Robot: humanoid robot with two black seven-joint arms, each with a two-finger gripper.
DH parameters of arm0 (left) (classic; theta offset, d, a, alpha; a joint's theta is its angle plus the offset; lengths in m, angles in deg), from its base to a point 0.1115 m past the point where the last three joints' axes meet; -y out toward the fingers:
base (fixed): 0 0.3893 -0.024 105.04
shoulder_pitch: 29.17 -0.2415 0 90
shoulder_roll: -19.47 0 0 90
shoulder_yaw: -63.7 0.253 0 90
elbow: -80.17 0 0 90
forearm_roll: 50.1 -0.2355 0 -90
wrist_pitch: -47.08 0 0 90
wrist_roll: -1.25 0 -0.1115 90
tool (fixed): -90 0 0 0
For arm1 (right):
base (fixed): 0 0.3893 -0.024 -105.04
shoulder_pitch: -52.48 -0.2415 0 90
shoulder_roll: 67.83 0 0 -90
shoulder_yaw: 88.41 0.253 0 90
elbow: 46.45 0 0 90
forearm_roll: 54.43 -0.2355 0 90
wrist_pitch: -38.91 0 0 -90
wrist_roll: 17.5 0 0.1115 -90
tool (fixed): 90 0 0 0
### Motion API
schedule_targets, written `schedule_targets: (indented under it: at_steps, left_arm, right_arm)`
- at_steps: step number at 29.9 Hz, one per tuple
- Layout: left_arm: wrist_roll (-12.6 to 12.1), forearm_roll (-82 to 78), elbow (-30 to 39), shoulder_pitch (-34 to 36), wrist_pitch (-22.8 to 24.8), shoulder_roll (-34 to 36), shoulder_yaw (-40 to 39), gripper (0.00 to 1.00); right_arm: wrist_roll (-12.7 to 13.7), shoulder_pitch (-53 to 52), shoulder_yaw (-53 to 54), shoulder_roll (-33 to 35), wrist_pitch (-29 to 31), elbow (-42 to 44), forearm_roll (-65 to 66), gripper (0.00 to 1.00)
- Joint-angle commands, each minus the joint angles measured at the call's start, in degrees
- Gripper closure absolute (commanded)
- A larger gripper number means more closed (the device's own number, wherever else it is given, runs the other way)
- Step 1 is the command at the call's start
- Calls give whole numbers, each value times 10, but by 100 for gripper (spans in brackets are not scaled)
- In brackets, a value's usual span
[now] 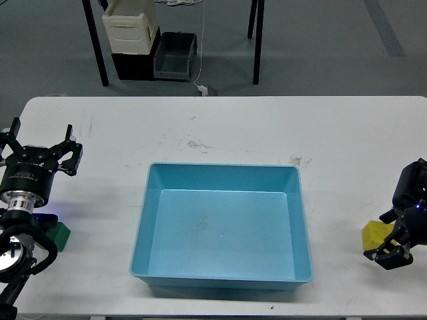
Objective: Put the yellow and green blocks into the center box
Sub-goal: 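Lower the right gripper over the yellow cube and close on it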
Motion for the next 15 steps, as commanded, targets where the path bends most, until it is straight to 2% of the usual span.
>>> schedule_targets:
  at_steps: [1,15]
  left_arm:
    - [1,1,-4,0,0,0,0,0]
    - [0,1,-10,0,0,-3,0,0]
  right_arm:
    - [0,0,0,-6,0,3,0,2]
    - [0,-24,2,-8,0,1,0,1]
